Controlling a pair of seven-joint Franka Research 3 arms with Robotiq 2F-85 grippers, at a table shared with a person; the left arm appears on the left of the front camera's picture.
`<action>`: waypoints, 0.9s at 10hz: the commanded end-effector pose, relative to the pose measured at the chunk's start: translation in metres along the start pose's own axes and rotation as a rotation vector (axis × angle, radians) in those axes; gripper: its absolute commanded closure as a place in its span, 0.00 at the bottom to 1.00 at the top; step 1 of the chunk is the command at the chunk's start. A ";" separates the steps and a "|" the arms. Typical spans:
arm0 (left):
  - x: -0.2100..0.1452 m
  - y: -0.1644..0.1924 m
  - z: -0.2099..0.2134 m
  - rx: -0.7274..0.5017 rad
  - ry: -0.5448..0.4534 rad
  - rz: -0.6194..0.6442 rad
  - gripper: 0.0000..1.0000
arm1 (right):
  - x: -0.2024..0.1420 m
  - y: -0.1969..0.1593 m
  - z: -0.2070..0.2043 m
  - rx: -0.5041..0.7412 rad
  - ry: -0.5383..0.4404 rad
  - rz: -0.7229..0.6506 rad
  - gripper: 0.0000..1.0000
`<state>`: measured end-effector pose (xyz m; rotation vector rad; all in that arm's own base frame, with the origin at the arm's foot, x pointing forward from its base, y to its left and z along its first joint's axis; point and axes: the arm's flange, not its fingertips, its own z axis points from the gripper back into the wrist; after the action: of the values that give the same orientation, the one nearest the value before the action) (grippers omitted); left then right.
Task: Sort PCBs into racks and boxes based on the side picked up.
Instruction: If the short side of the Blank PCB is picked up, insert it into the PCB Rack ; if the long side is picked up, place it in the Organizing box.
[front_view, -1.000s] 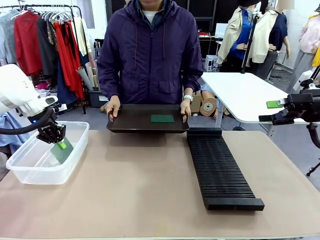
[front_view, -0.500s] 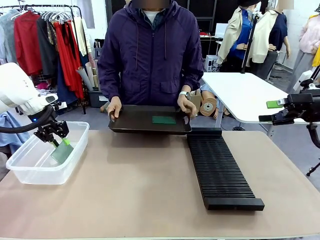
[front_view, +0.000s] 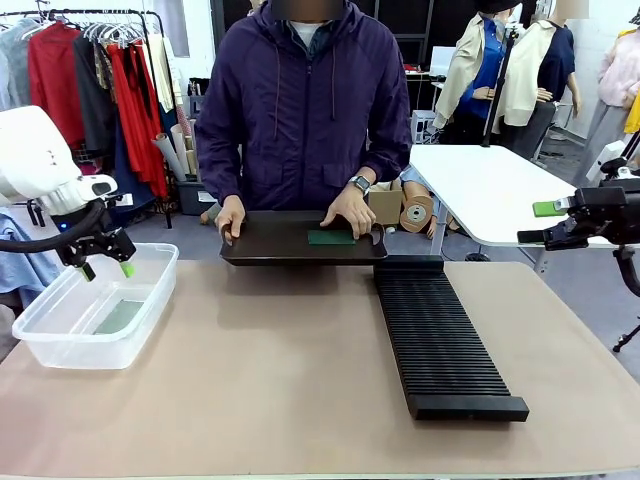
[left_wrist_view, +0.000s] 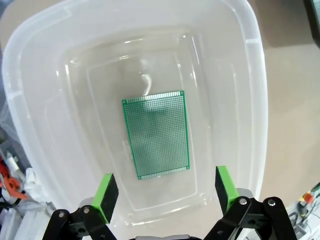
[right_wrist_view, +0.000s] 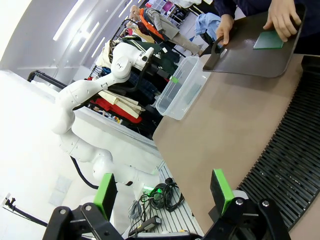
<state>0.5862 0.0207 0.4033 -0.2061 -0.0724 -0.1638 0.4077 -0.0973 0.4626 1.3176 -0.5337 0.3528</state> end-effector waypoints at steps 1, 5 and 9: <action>-0.006 -0.009 0.007 0.041 -0.018 0.019 0.00 | 0.002 0.002 -0.001 0.005 -0.003 0.002 0.00; -0.006 -0.015 0.015 0.054 -0.013 0.004 0.00 | 0.002 0.002 -0.001 0.005 -0.003 0.002 0.00; -0.008 -0.013 0.012 0.038 -0.022 0.011 0.00 | 0.002 0.002 -0.001 0.005 -0.003 0.002 0.00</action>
<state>0.5807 0.0128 0.4178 -0.1851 -0.0878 -0.1732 0.4077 -0.0973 0.4626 1.3177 -0.5337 0.3528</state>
